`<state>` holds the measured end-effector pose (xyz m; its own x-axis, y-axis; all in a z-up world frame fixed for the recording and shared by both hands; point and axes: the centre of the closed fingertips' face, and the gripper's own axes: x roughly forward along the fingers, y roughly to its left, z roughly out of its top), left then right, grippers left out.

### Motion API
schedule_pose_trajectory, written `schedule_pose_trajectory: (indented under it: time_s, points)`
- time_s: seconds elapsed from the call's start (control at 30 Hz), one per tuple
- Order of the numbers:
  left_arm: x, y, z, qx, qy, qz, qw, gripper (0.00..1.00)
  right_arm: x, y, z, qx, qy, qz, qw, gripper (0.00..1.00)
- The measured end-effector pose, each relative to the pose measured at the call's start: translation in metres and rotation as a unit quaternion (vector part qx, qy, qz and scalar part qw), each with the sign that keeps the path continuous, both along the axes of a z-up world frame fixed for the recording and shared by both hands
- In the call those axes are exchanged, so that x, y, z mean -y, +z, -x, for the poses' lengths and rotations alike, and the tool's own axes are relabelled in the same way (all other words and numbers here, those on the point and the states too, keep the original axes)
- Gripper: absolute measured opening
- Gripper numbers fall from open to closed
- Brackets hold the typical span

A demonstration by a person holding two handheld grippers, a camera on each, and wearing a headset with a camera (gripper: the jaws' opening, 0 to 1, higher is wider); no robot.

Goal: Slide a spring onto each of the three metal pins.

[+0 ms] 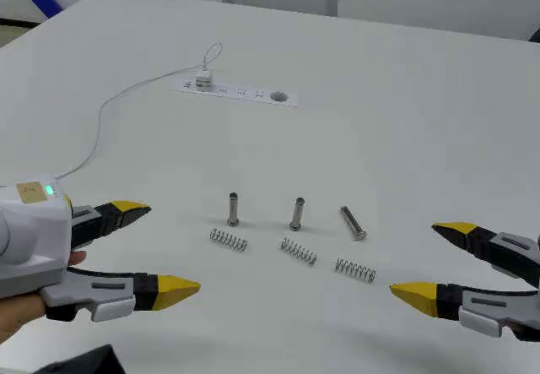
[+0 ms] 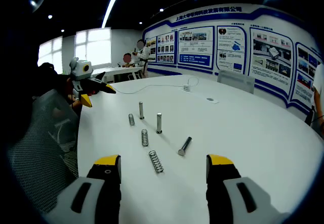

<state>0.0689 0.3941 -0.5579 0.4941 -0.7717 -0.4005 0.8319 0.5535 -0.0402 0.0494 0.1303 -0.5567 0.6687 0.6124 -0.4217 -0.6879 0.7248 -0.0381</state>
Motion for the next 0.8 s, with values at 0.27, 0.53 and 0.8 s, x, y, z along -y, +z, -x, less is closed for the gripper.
schedule_pose_trajectory:
  time_s: [0.27,0.53,0.8]
  points:
    - [0.0003,0.0001,0.0008,0.0,0.0,-0.001,1.0,0.81,0.0,0.0009,0.0,-0.002,-0.002,-0.001,1.0,0.68]
    - [0.0011,-0.0006,0.0017,-0.001,-0.003,-0.002,1.0,0.8,0.0015,0.0005,0.0012,-0.006,-0.009,-0.001,0.9999,0.67]
    - [0.0013,-0.001,0.0018,-0.001,-0.004,-0.002,1.0,0.8,0.0009,-0.0013,0.0005,-0.012,-0.012,0.001,0.9998,0.65]
